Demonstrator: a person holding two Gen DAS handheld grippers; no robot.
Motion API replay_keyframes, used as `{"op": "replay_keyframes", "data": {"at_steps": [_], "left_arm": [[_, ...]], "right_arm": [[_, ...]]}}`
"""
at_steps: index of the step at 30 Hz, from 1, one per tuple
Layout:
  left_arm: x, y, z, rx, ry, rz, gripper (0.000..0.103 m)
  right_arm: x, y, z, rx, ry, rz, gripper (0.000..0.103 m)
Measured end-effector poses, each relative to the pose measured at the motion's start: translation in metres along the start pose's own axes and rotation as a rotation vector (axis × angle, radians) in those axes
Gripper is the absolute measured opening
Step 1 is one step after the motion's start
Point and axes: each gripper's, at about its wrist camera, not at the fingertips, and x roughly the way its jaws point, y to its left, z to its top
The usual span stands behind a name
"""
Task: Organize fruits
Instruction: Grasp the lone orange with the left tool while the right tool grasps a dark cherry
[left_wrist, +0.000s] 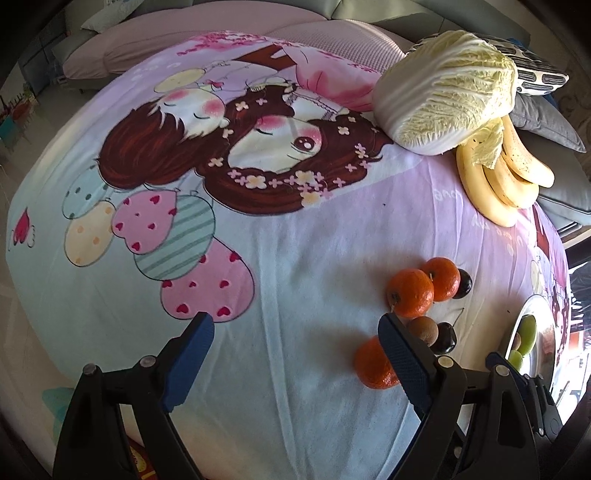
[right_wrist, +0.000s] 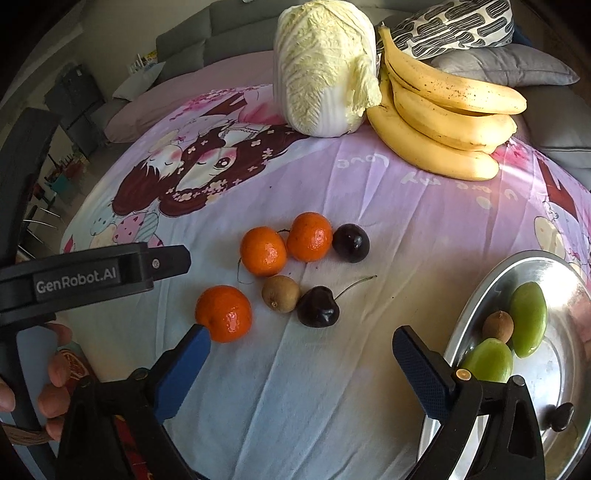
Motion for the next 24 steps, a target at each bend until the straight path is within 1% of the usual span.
{"op": "replay_keyframes", "data": {"at_steps": [1,3,4,6,9,10,11,12,13,14,20,24], "left_arm": [[0.001,0.0,-0.001,-0.001,0.006,-0.009,0.086],[0.004,0.0,-0.003,-0.004,0.02,-0.04,0.081],[0.004,0.0,-0.004,-0.008,0.025,-0.056,0.08],[0.005,0.0,-0.004,-0.015,0.034,-0.079,0.079],[0.005,-0.004,-0.005,-0.012,0.039,-0.103,0.078],[0.006,-0.006,-0.005,-0.009,0.043,-0.114,0.078],[0.006,-0.008,-0.006,-0.008,0.049,-0.129,0.078],[0.007,-0.01,-0.006,-0.006,0.058,-0.144,0.077],[0.008,-0.012,-0.007,-0.002,0.065,-0.154,0.077],[0.009,-0.014,-0.008,0.002,0.074,-0.164,0.074],[0.018,-0.025,-0.011,0.012,0.115,-0.202,0.071],[0.026,-0.028,-0.012,0.003,0.142,-0.222,0.068]], "right_arm": [[0.001,0.0,0.0,-0.001,0.0,-0.002,0.094],[0.002,0.0,0.0,-0.005,-0.002,0.001,0.087],[0.001,-0.001,0.0,-0.005,-0.006,-0.003,0.086],[-0.001,-0.004,0.001,0.001,-0.015,-0.001,0.079],[-0.004,-0.009,0.001,0.005,-0.022,-0.014,0.073],[-0.003,-0.01,0.001,0.011,-0.021,-0.02,0.073],[-0.001,-0.011,0.001,0.015,-0.016,-0.019,0.07],[0.001,-0.012,0.001,0.016,-0.011,-0.017,0.063],[0.003,-0.012,0.002,0.015,-0.005,-0.018,0.06],[0.004,-0.012,0.002,0.013,-0.002,-0.022,0.057],[0.014,-0.008,0.003,-0.013,0.012,-0.025,0.055],[0.02,-0.004,0.006,-0.033,0.019,-0.038,0.053]]}}
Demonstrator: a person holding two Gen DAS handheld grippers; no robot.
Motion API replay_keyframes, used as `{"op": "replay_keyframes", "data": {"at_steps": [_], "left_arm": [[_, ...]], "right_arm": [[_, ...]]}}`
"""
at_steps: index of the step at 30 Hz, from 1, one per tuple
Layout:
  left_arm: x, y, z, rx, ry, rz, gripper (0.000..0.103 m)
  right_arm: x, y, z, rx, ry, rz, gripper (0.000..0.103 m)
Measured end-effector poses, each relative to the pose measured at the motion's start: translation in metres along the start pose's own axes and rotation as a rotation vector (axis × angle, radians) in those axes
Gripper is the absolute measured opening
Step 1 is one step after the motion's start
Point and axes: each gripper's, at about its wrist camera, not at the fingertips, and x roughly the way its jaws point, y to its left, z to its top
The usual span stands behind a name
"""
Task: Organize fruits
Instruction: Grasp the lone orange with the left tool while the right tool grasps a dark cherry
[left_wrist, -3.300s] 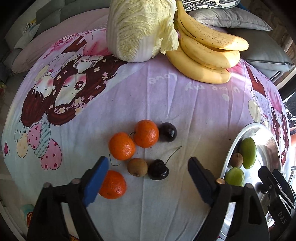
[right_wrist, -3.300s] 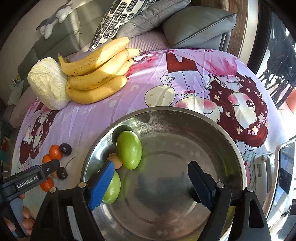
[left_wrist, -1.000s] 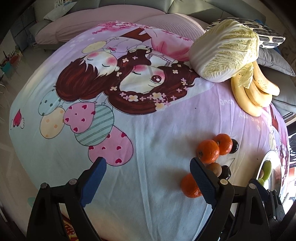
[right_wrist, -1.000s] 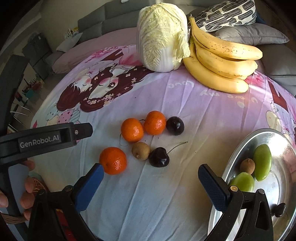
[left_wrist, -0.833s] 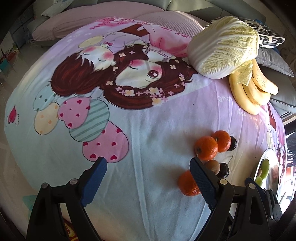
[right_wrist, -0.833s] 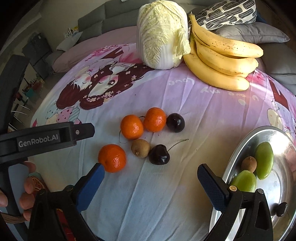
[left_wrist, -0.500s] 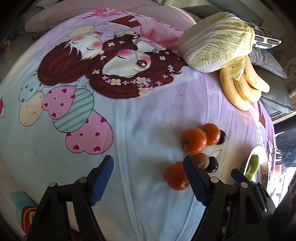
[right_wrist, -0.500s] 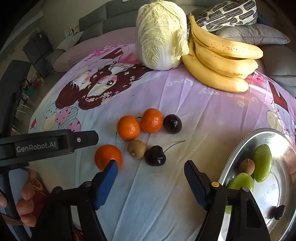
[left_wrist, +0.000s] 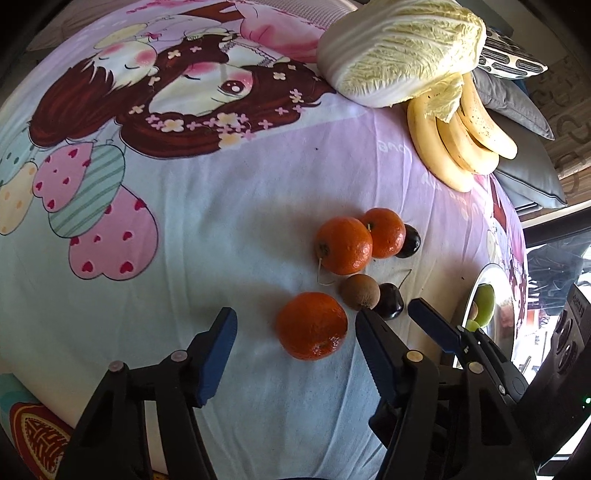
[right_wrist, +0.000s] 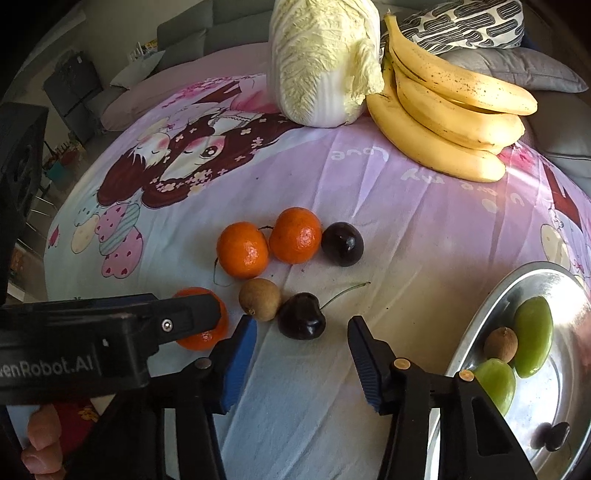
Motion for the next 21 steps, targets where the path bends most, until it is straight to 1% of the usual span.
{"op": "replay_keyframes", "data": {"at_steps": [4,5,6,8,10,13,14,21], "left_arm": [[0.003,0.0,-0.002,-0.002,0.01,-0.013,0.068],[0.003,0.0,-0.002,-0.002,0.009,-0.013,0.066],[0.004,0.0,-0.002,-0.003,0.011,-0.014,0.062],[0.006,0.0,-0.001,-0.005,0.017,-0.013,0.06],[0.008,0.0,0.0,-0.01,0.017,-0.012,0.057],[0.009,-0.001,0.001,-0.012,0.013,-0.019,0.048],[0.01,-0.002,0.002,-0.014,0.013,-0.024,0.043],[0.004,0.002,0.002,-0.028,-0.006,-0.03,0.042]], "right_arm": [[0.003,0.002,0.002,-0.013,0.0,0.001,0.051],[0.003,0.003,0.002,-0.02,-0.002,0.0,0.05],[0.003,0.004,0.002,-0.025,-0.005,0.0,0.05],[0.004,0.006,0.002,-0.037,-0.003,0.002,0.05],[0.005,0.009,0.002,-0.051,-0.001,0.008,0.047],[0.005,0.012,0.001,-0.069,-0.002,0.002,0.045],[0.006,0.012,0.001,-0.071,0.0,-0.002,0.041],[0.005,0.006,0.0,-0.055,0.01,-0.008,0.029]]}}
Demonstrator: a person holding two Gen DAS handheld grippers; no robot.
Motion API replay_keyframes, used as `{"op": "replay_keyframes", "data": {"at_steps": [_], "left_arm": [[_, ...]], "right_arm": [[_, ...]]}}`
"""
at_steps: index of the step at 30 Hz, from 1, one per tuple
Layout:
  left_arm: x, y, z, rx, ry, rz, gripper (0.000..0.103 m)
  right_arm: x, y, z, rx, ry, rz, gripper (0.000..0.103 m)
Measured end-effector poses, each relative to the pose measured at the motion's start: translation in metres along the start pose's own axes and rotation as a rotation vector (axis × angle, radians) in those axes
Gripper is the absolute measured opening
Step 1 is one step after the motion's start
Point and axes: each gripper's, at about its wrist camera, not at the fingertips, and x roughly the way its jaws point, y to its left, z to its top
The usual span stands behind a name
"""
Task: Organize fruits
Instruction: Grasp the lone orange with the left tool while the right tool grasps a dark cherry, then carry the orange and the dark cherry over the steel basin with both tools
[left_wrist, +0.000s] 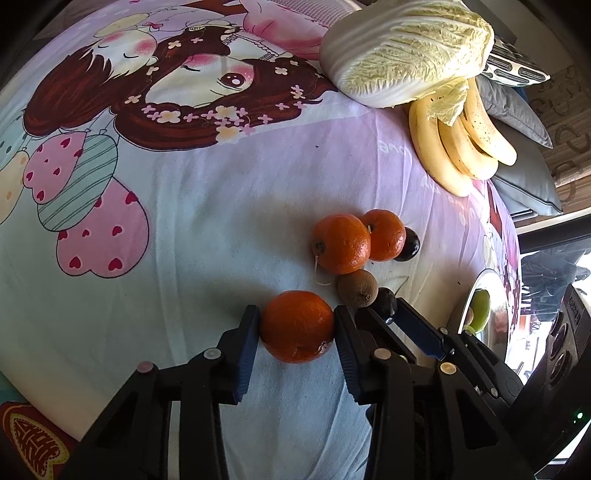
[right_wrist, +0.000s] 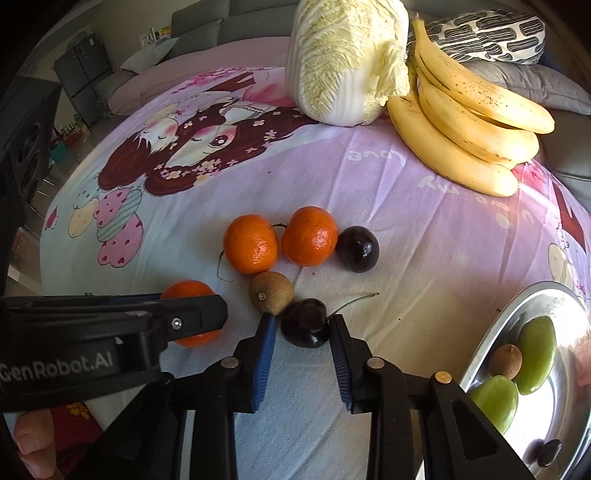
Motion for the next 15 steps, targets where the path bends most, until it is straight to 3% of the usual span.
{"op": "replay_keyframes", "data": {"at_steps": [15], "left_arm": [[-0.009,0.011,0.0,-0.03,-0.02,-0.018,0.042]], "right_arm": [[-0.019,-0.013,-0.008,0.068,-0.034,0.031,0.029]]}}
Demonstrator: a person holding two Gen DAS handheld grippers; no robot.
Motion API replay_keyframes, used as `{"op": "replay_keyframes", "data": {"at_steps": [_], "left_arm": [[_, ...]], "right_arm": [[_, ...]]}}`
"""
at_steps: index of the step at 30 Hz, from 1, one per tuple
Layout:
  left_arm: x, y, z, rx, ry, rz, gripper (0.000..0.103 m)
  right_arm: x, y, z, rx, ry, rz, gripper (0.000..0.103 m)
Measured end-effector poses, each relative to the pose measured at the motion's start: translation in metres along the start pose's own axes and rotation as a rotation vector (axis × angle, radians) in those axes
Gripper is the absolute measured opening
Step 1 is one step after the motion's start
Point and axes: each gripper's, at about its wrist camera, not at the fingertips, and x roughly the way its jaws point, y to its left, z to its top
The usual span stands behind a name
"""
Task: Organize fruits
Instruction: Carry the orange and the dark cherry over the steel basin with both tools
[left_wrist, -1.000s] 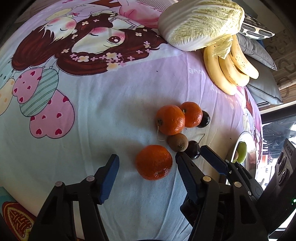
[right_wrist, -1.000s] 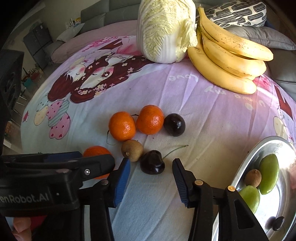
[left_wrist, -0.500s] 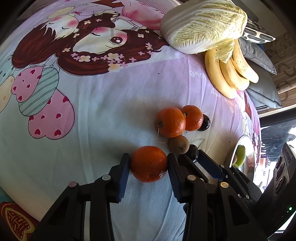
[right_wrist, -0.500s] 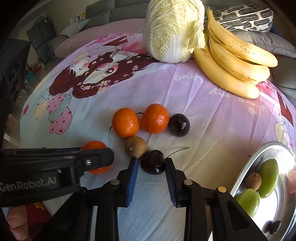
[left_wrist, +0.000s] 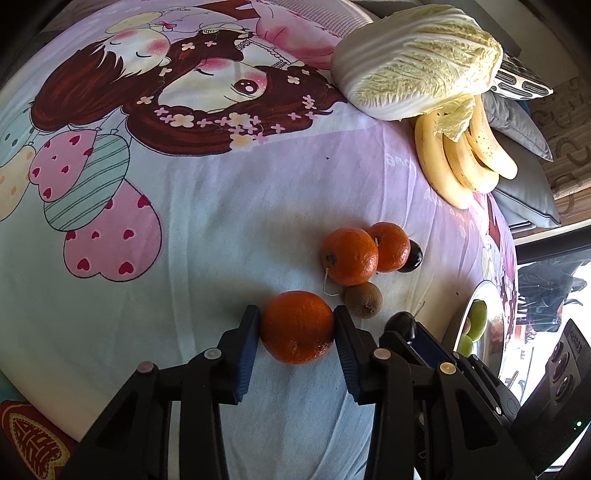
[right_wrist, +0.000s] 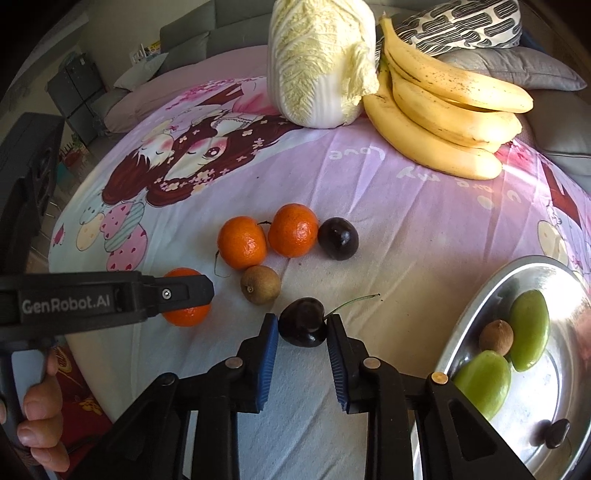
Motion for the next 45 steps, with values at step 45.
{"op": "replay_keyframes", "data": {"at_steps": [45], "left_arm": [[-0.024,-0.136,-0.034,0.259,-0.045,0.121,0.041]], "right_arm": [[-0.099,-0.086,-0.018,0.192,-0.145,-0.19,0.029]]}}
